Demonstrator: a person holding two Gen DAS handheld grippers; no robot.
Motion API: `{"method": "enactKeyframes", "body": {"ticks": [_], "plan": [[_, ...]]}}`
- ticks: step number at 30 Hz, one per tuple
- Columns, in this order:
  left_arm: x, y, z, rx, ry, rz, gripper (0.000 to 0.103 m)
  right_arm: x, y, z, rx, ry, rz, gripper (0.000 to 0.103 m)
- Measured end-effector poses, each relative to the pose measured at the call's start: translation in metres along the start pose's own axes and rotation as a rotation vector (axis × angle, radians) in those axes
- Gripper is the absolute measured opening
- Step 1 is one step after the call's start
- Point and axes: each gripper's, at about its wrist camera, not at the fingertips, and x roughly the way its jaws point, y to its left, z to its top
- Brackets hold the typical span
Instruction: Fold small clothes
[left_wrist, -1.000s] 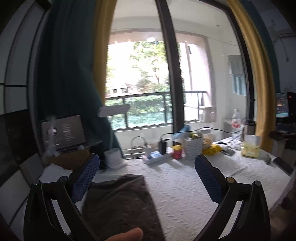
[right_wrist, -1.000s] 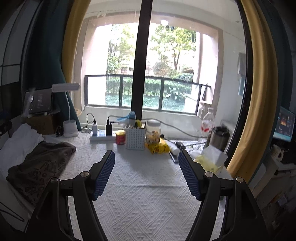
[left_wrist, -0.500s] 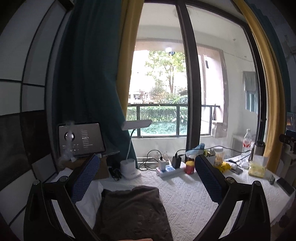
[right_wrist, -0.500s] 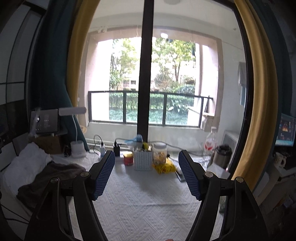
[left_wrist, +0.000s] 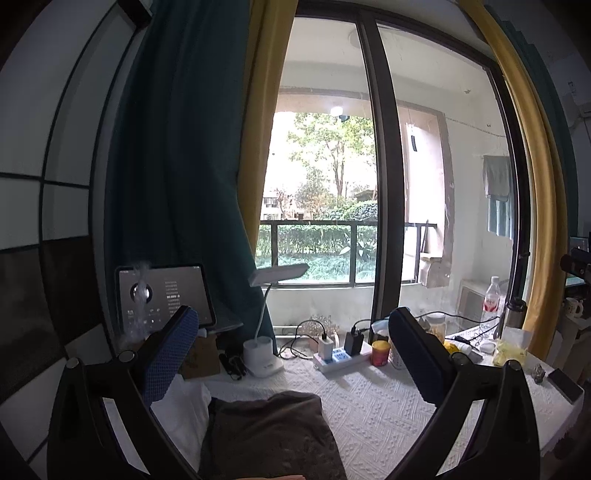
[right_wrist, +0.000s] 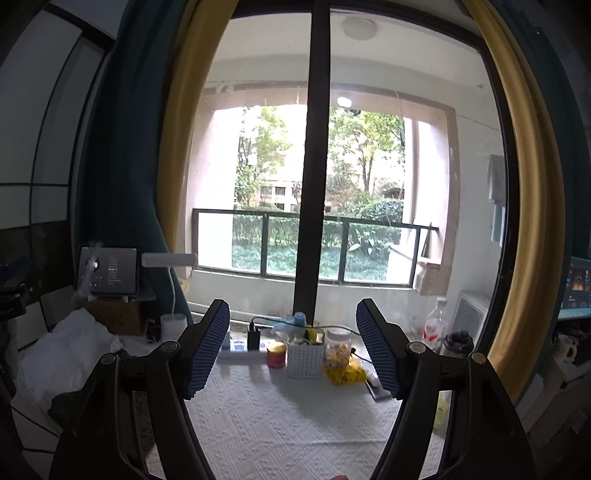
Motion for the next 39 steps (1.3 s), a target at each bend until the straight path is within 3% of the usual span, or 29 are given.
{"method": "enactKeyframes", "body": {"ticks": [14,39], "plan": [[0.012,0.006,0.005,-0.011,0.016,0.019,0.102,0.014,0.012,0.001,0.007,0.014,0.057,0.075],[0.011,0.008,0.006,-0.021,0.045,0.03,0.102,0.018,0.0,-0.003,0.028,0.033,0.039,0.075]]}}
